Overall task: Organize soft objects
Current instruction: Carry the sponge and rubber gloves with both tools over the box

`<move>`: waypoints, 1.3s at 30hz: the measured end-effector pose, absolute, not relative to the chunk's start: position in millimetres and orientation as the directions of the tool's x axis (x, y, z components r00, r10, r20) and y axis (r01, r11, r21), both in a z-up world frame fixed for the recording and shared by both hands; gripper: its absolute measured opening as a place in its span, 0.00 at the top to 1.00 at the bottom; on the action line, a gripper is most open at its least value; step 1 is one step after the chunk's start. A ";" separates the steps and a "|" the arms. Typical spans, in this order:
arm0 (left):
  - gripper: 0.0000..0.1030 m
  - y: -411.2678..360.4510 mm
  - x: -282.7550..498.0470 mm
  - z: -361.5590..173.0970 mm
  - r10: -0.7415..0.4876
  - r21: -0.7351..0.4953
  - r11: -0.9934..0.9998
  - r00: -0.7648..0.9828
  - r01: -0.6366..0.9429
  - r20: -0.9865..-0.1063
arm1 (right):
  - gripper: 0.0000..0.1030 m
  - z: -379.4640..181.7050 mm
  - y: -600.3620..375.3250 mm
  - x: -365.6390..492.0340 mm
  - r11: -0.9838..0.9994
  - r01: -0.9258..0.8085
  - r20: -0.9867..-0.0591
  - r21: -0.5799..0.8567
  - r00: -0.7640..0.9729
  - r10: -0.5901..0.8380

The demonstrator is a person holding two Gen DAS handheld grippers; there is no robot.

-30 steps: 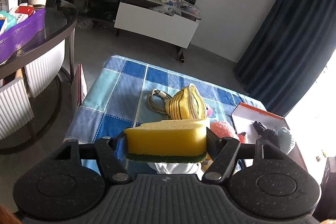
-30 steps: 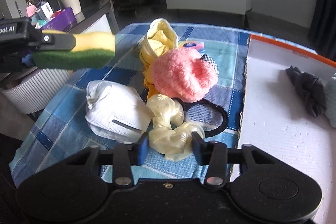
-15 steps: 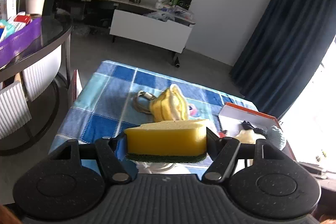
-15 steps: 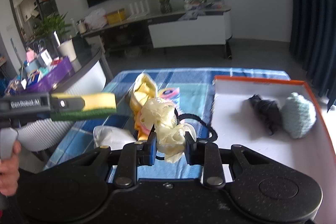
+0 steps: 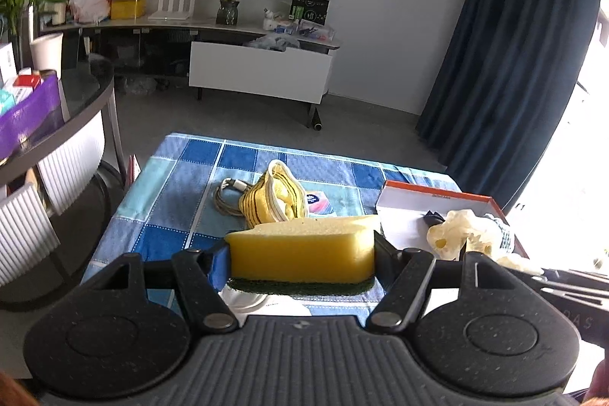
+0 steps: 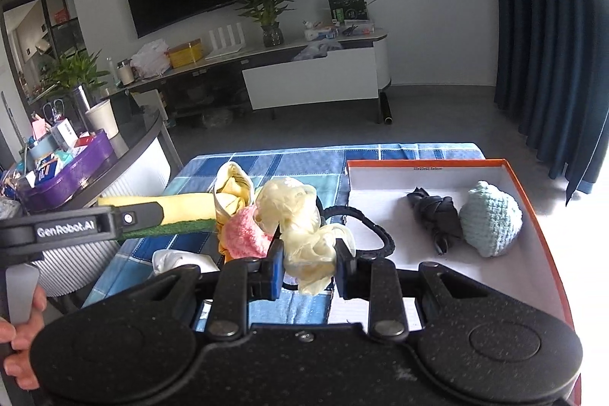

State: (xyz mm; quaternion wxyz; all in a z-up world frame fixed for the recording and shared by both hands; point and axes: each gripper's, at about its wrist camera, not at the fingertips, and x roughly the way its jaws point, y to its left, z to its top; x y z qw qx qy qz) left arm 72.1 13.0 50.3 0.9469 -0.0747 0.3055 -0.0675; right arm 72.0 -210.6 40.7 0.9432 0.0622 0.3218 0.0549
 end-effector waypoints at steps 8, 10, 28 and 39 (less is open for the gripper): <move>0.31 -5.5 74.6 50.6 -0.148 -0.150 0.986 0.789 0.071 -0.596 | 0.68 46.0 -220.0 64.6 0.988 -0.033 -0.589 0.152 0.799 0.117; 0.31 -9.5 74.3 50.3 -0.147 -0.145 0.987 0.788 0.074 -0.598 | 0.68 46.7 -222.8 62.5 0.988 -0.026 -0.588 0.150 0.802 0.111; 0.31 -46.2 69.7 45.9 -0.161 -0.086 0.987 0.765 0.138 -0.623 | 0.68 49.4 -249.3 48.6 0.985 0.031 -0.575 0.170 0.815 0.073; 0.31 -69.6 70.5 45.0 -0.193 -0.079 0.979 0.753 0.186 -0.629 | 0.68 51.1 -262.1 43.6 0.982 0.064 -0.571 0.179 0.820 0.051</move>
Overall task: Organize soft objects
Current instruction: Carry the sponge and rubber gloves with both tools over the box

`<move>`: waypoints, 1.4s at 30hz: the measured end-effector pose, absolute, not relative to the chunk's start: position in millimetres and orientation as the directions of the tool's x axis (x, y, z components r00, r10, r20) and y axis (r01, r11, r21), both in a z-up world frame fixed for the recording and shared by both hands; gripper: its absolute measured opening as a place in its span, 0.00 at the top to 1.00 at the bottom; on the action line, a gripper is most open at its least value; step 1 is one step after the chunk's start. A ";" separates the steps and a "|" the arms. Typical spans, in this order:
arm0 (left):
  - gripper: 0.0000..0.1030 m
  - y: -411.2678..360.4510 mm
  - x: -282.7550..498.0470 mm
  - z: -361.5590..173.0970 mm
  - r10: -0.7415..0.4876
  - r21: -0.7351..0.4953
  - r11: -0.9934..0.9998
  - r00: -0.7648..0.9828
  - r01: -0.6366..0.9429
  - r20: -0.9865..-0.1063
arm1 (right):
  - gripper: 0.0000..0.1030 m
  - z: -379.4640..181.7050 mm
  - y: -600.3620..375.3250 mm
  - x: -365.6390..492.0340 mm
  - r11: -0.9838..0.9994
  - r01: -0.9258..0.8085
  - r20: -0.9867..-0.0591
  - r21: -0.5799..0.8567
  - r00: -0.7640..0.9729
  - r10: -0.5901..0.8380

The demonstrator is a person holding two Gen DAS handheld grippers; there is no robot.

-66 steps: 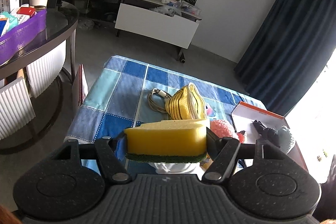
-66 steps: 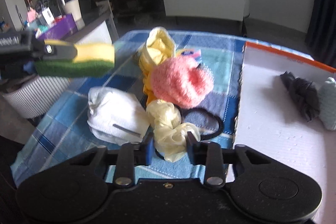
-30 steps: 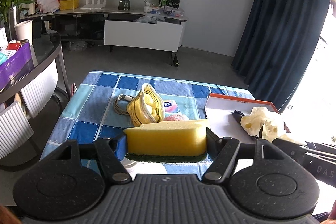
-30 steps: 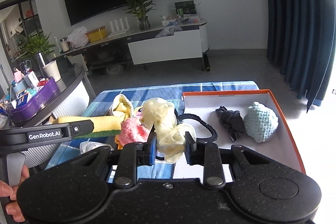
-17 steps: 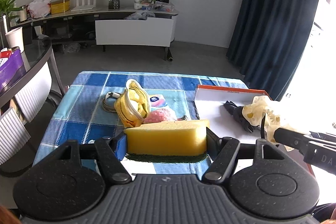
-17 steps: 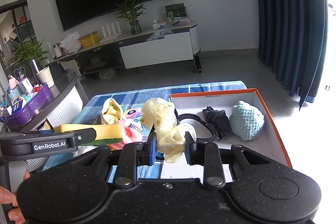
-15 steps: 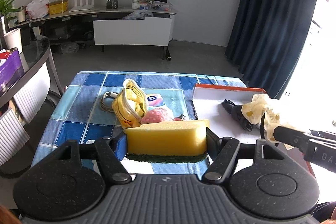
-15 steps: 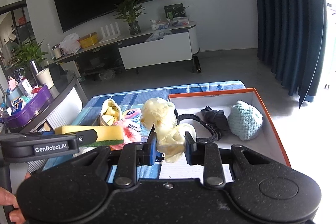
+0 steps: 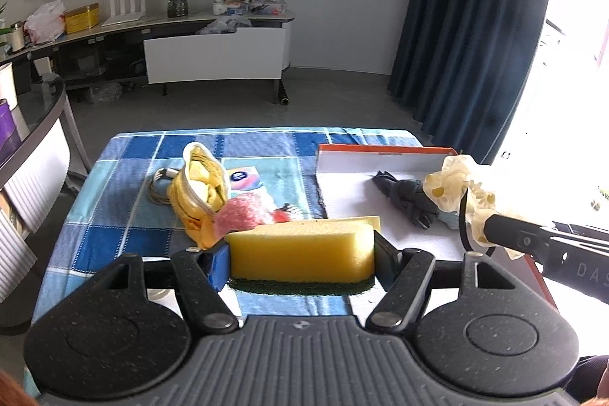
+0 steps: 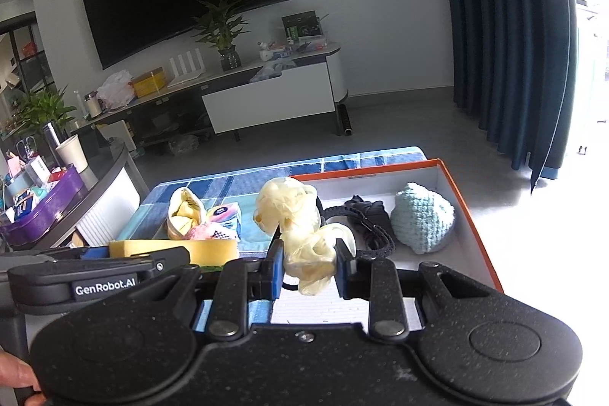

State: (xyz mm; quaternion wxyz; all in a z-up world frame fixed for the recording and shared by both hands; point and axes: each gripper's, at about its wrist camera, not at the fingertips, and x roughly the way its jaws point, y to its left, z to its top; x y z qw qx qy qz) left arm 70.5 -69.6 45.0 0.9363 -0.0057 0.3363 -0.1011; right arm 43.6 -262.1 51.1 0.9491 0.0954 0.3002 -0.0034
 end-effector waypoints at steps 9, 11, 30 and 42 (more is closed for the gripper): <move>0.31 -91.9 74.0 43.2 -0.228 -0.077 0.970 0.741 0.233 -0.631 | 0.68 52.5 -278.8 38.1 0.978 0.102 -0.565 0.183 0.825 0.020; 0.31 -96.3 74.6 42.8 -0.236 -0.078 0.967 0.739 0.243 -0.631 | 0.68 52.7 -281.6 36.7 0.976 0.110 -0.564 0.187 0.826 0.015; 0.31 -139.9 81.2 31.6 -0.284 -0.072 0.947 0.709 0.314 -0.645 | 0.68 45.4 -314.6 31.3 0.961 0.189 -0.573 0.202 0.818 -0.040; 0.31 -154.9 87.2 23.6 -0.285 -0.063 0.942 0.691 0.329 -0.664 | 0.68 34.7 -322.4 43.5 0.955 0.206 -0.590 0.214 0.806 -0.042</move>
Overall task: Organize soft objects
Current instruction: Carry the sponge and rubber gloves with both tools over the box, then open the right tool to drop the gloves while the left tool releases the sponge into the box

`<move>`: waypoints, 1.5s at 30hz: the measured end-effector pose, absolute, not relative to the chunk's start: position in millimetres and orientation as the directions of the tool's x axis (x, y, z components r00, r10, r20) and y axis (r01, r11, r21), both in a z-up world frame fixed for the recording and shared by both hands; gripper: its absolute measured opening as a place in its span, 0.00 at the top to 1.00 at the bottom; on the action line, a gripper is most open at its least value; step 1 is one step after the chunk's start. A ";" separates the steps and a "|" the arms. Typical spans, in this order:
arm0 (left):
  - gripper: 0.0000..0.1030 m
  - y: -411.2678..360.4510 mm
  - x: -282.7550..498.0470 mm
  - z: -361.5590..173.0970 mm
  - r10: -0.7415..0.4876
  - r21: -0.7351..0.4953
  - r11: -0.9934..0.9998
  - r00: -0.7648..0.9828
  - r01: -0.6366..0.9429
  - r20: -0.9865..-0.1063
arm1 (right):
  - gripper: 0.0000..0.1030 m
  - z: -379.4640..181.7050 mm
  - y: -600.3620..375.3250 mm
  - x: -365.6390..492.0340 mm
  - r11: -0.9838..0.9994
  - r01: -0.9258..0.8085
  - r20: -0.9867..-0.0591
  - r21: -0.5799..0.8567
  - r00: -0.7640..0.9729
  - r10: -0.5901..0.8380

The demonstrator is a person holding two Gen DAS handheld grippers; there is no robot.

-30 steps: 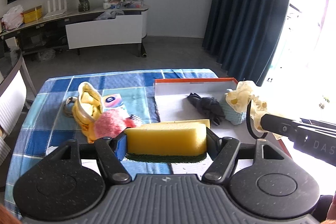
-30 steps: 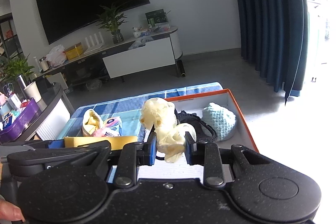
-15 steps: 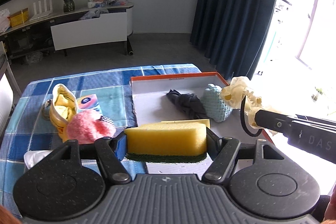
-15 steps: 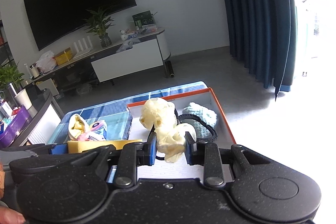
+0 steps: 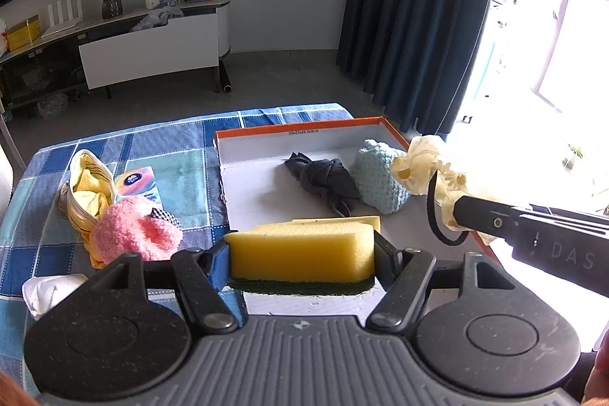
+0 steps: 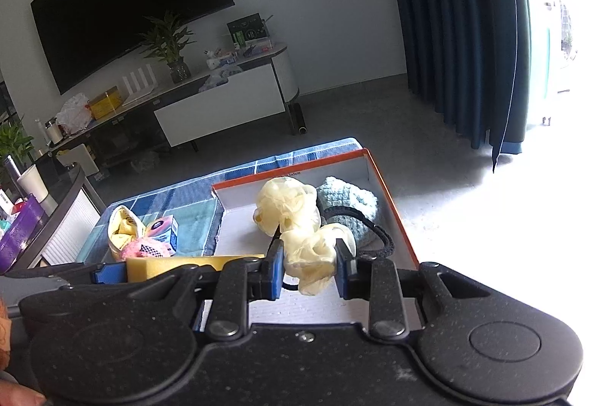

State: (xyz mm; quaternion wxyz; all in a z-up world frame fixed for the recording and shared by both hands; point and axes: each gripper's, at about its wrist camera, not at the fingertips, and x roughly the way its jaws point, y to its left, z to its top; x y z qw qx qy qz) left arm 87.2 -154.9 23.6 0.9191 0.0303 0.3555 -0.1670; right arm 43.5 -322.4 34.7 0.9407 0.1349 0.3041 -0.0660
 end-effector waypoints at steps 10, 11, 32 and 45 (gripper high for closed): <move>0.31 -160.7 91.8 16.6 -0.281 -0.058 0.942 0.679 0.331 -0.679 | 0.67 25.7 -326.6 52.4 0.954 0.211 -0.603 0.213 0.797 -0.041; 0.31 -161.3 92.1 15.9 -0.279 -0.057 0.942 0.678 0.331 -0.679 | 0.67 25.0 -327.5 52.9 0.954 0.211 -0.604 0.214 0.796 -0.040; 0.27 -171.1 93.7 0.6 -0.340 -0.108 0.918 0.616 0.382 -0.710 | 0.36 23.2 -339.8 48.0 0.943 0.233 -0.590 0.238 0.806 -0.050; 0.06 -145.0 88.9 14.1 -0.283 -0.103 0.947 0.637 0.304 -0.717 | 0.36 37.0 -324.5 39.2 0.954 0.196 -0.570 0.225 0.821 -0.034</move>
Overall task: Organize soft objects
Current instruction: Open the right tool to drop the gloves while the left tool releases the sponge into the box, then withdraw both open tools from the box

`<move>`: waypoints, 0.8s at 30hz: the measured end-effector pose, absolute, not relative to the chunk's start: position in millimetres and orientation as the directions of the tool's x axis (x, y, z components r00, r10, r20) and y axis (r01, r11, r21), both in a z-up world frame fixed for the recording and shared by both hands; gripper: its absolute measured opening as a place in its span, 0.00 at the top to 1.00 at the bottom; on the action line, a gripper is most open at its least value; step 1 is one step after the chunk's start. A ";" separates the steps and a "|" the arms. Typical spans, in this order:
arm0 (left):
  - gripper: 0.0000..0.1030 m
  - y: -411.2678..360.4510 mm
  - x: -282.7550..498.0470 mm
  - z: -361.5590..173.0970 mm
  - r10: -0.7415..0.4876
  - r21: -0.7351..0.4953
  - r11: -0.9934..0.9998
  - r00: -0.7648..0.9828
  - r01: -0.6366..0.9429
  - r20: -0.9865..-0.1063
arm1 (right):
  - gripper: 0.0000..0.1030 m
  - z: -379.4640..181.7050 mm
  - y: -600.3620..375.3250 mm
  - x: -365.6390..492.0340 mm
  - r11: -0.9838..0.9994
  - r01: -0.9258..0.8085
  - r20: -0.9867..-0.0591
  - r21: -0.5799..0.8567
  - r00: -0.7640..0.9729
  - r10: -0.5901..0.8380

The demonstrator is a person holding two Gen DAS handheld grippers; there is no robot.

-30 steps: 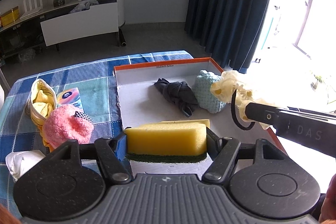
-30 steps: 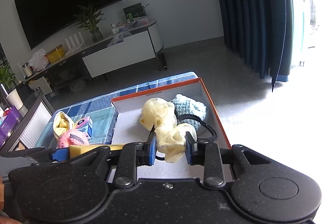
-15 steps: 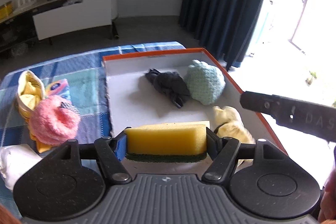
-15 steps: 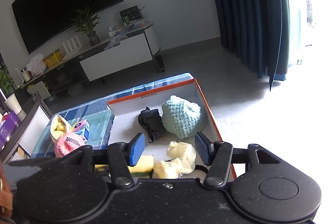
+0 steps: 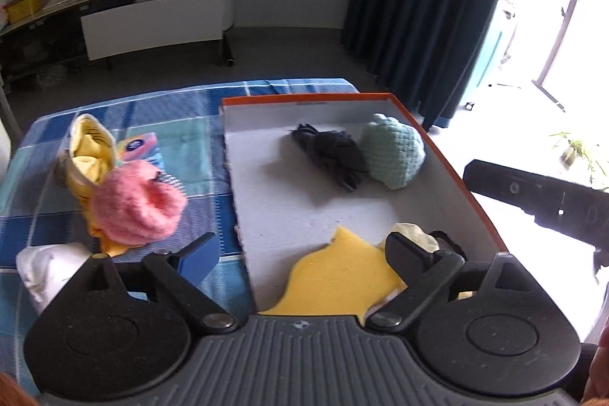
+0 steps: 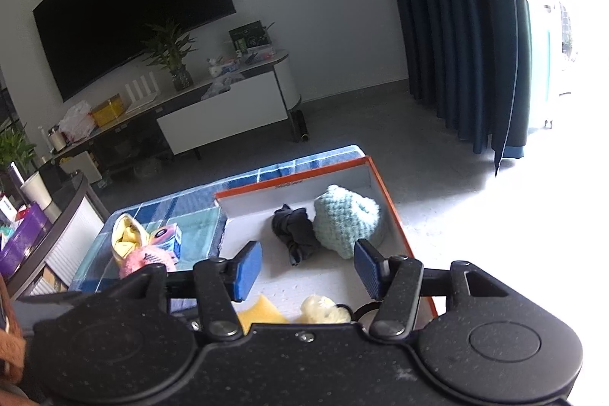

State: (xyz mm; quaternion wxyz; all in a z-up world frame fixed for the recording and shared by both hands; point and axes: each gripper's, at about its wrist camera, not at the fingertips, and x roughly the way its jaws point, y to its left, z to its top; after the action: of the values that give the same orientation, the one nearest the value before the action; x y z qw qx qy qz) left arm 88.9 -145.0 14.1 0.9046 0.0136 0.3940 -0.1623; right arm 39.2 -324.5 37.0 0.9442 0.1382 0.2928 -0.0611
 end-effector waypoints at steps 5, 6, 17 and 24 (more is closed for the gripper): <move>0.03 -132.6 86.0 19.3 -0.232 -0.068 0.961 0.649 0.267 -0.725 | 0.33 38.7 -311.1 39.5 0.960 0.171 -0.577 0.220 0.817 -0.014; 0.03 -129.9 85.5 20.2 -0.223 -0.064 0.964 0.651 0.259 -0.726 | 0.31 39.1 -308.8 39.5 0.962 0.165 -0.577 0.218 0.816 -0.009; 0.01 -98.7 81.8 24.8 -0.155 -0.042 0.982 0.668 0.183 -0.728 | 0.28 37.0 -279.4 43.5 0.974 0.097 -0.594 0.207 0.803 0.047; 0.01 -78.5 80.8 26.0 -0.125 -0.047 0.990 0.675 0.133 -0.727 | 0.28 34.2 -262.4 49.4 0.978 0.057 -0.605 0.199 0.792 0.077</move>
State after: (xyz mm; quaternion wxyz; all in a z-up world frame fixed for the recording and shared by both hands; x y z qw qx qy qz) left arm 80.8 -78.5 26.0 0.9152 0.0051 0.3968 -0.0706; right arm 49.4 -262.4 34.2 0.9409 0.1040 0.3222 0.0055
